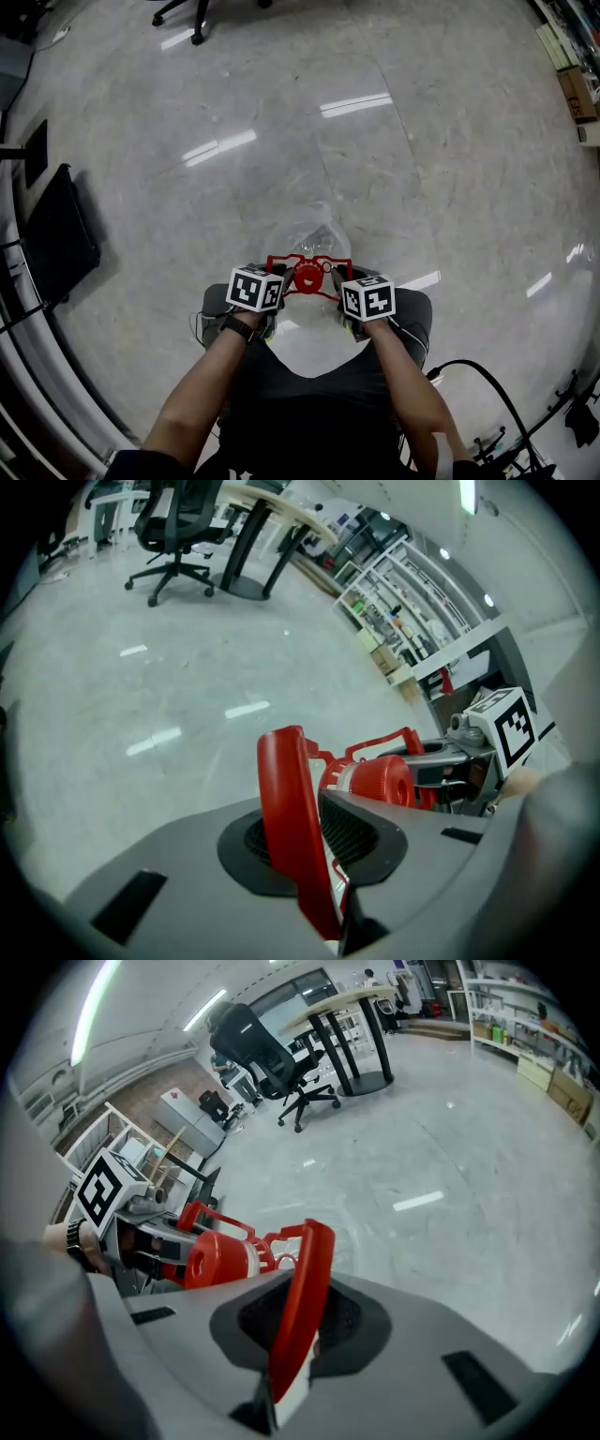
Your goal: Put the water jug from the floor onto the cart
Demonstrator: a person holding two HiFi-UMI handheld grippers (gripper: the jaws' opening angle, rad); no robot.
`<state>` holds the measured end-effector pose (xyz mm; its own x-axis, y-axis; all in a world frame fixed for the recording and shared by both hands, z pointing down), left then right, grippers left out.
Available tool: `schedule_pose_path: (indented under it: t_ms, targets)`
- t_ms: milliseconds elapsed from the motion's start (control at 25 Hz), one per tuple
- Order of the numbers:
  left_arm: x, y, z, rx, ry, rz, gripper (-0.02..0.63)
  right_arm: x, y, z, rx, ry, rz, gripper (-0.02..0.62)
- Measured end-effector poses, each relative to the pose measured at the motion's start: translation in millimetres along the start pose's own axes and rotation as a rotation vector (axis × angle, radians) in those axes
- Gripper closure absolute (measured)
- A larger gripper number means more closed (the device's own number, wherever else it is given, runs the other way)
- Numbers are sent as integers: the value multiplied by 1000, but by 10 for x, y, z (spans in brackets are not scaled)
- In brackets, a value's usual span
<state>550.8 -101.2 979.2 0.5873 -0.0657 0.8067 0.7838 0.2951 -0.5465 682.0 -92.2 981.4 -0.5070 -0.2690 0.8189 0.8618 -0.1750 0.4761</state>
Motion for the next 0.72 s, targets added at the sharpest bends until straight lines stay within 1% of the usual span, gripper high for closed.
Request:
schedule_pose_path:
  t_ms: [40,80,120,280,440,560,720]
  targets:
    - [7,15,0,-3,9,7,548,12,-5,-5,5,1,-4,568]
    - [10,31,-1,-2,15,11,583,15,-16,-15,10,2,-9,583]
    - [8,48,1,0,17,14,603,8,-32,-28,15,3,-14,592]
    - [-78,164,-14,-7,14,34,603,-61,-121,-97,5,-8,-17,594]
    - [-269,389,11,-41,-21,47,603,-271,-305,-146,12,-29,-23,595]
    - [-584,588,3,-64,-31,61,603,-580,-513,-242,16,-31,-40,595]
    - [-1149,902,-97,-76,-10,74,603,-1111,-934,-448,9,-8,-61,595]
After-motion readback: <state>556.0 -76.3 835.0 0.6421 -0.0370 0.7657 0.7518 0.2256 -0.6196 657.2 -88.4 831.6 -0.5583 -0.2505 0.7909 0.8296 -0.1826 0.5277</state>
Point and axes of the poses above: the fingertips, and each gripper's own axes: x forward along the fingers, y to its right, z out of its underside, the point moved 2 cm from there along -x, backward along the fingers, and after that the axes turned 5 degrees about y, right-handed, at the moved point
